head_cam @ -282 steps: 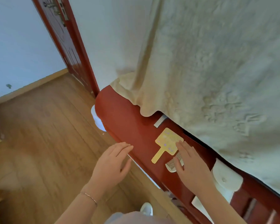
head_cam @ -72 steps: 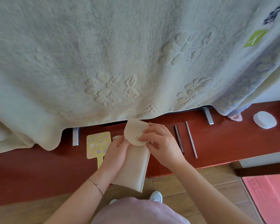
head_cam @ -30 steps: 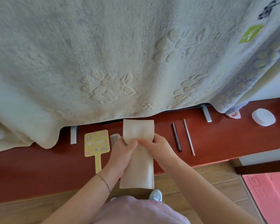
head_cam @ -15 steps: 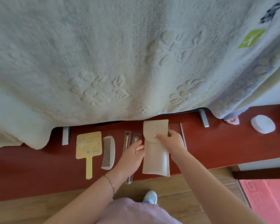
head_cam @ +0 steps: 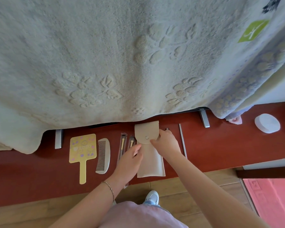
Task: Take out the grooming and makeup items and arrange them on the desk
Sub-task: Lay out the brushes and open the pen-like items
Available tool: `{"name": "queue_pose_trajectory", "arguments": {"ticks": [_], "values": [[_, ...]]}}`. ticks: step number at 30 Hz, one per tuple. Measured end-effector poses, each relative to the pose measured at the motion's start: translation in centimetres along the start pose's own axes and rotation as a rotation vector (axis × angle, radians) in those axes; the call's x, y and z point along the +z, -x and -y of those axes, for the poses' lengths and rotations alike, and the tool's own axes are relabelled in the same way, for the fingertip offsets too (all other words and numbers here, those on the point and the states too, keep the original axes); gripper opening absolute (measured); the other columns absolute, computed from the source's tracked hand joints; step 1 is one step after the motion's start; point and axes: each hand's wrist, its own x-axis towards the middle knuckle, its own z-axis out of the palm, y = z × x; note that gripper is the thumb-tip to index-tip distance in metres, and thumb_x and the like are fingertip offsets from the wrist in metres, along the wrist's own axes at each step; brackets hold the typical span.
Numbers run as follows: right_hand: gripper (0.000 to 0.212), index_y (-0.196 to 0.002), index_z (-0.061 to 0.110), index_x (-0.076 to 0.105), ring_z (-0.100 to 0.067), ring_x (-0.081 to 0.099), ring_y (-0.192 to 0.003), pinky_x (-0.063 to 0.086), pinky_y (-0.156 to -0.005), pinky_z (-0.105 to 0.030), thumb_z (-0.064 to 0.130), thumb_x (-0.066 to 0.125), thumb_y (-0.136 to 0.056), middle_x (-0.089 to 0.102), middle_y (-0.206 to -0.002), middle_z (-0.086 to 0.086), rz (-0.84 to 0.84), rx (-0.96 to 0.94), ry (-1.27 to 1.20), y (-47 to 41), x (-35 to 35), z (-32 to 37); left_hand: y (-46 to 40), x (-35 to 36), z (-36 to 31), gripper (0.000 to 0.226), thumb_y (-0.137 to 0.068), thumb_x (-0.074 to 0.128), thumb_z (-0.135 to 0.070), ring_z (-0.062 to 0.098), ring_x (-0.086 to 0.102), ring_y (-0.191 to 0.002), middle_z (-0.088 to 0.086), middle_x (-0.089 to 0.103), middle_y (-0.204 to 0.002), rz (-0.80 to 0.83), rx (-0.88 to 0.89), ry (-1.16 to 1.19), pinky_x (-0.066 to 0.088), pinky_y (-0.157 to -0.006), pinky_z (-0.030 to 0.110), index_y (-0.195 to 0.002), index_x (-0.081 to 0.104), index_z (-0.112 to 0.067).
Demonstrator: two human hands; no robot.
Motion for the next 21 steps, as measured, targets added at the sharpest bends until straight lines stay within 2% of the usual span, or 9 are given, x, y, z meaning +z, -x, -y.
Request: {"name": "queue_pose_trajectory", "arguments": {"ticks": [3, 6, 7, 10, 12, 14, 16, 18, 21], "values": [[0.039, -0.121, 0.007, 0.046, -0.029, 0.054, -0.109, 0.044, -0.076, -0.03, 0.022, 0.055, -0.087, 0.045, -0.128, -0.014, -0.001, -0.001, 0.006, 0.0, 0.2, -0.2, -0.2, 0.3, -0.2, 0.041, -0.097, 0.04, -0.038, -0.002, 0.043, -0.11, -0.013, 0.048, -0.135, -0.023, -0.01, -0.004, 0.031, -0.069, 0.001, -0.138, 0.04, -0.032], [0.061, -0.141, 0.007, 0.028, -0.029, 0.055, -0.105, 0.046, -0.077, -0.032, 0.032, 0.052, -0.091, 0.038, -0.134, -0.011, -0.049, -0.036, 0.129, 0.2, 0.2, -0.6, 0.0, 0.4, -1.0, 0.033, -0.097, 0.044, -0.034, -0.003, 0.042, -0.103, -0.016, 0.05, -0.124, -0.087, 0.0, 0.078, 0.031, -0.074, 0.007, -0.129, 0.047, -0.03], [0.06, -0.141, 0.008, 0.029, -0.028, 0.056, -0.101, 0.044, -0.074, -0.03, 0.035, 0.051, -0.091, 0.041, -0.13, -0.009, -0.086, -0.064, 0.132, 0.3, 0.0, -0.8, 0.2, 0.4, -1.4, 0.028, -0.096, 0.045, -0.032, -0.003, 0.043, -0.099, -0.019, 0.05, -0.116, -0.113, -0.004, 0.126, 0.031, -0.072, 0.007, -0.124, 0.048, -0.031], [0.029, -0.114, 0.013, 0.05, -0.021, 0.055, -0.08, 0.038, -0.061, -0.027, 0.03, 0.051, -0.09, 0.052, -0.106, -0.002, -0.202, -0.094, 0.0, 0.3, -1.2, -1.9, 0.1, 0.6, -2.0, 0.022, -0.095, 0.048, -0.027, 0.0, 0.047, -0.099, -0.018, 0.051, -0.107, -0.192, -0.006, 0.25, 0.033, -0.071, 0.011, -0.116, 0.05, -0.032], [0.013, -0.097, 0.014, 0.049, -0.02, 0.053, -0.073, 0.036, -0.057, -0.027, 0.026, 0.049, -0.09, 0.055, -0.09, 0.0, -0.237, -0.062, 0.005, -0.1, -2.1, -3.1, -0.2, 0.8, -2.2, 0.019, -0.095, 0.047, -0.026, 0.005, 0.052, -0.106, -0.015, 0.056, -0.109, -0.228, -0.006, 0.304, 0.039, -0.08, 0.015, -0.112, 0.052, -0.033], [0.013, -0.091, 0.013, 0.049, -0.022, 0.055, -0.074, 0.042, -0.059, -0.03, 0.026, 0.049, -0.09, 0.059, -0.08, -0.003, -0.228, -0.037, 0.078, -0.4, -2.8, -3.9, -0.4, 1.4, -2.5, 0.018, -0.096, 0.046, -0.022, 0.009, 0.056, -0.108, -0.012, 0.06, -0.107, -0.243, -0.004, 0.353, 0.043, -0.09, 0.022, -0.106, 0.054, -0.035], [0.019, -0.091, 0.012, 0.052, -0.022, 0.053, -0.078, 0.046, -0.064, -0.033, 0.031, 0.049, -0.09, 0.062, -0.08, -0.005, -0.219, -0.034, 0.172, -0.8, -2.9, -4.4, -0.2, 2.0, -3.3, 0.02, -0.096, 0.045, -0.017, 0.009, 0.058, -0.104, -0.008, 0.063, -0.103, -0.244, 0.003, 0.383, 0.045, -0.091, 0.021, -0.103, 0.055, -0.032], [0.024, -0.093, 0.012, 0.054, -0.021, 0.048, -0.079, 0.041, -0.067, -0.032, 0.036, 0.048, -0.09, 0.063, -0.085, -0.005, -0.205, -0.054, 0.286, -1.1, -2.7, -4.7, 0.2, 2.6, -4.1, 0.02, -0.096, 0.044, -0.014, 0.009, 0.059, -0.101, -0.007, 0.063, -0.1, -0.234, 0.014, 0.369, 0.046, -0.091, 0.021, -0.106, 0.056, -0.028], [0.029, -0.097, 0.012, 0.056, -0.023, 0.053, -0.088, 0.039, -0.074, -0.032, 0.039, 0.047, -0.092, 0.064, -0.089, -0.004, -0.19, -0.079, 0.374, -1.3, -2.3, -5.0, 0.5, 3.1, -4.6, 0.023, -0.095, 0.043, -0.01, 0.01, 0.06, -0.099, -0.002, 0.065, -0.098, -0.21, 0.012, 0.398, 0.047, -0.093, 0.024, -0.109, 0.058, -0.021]]}}
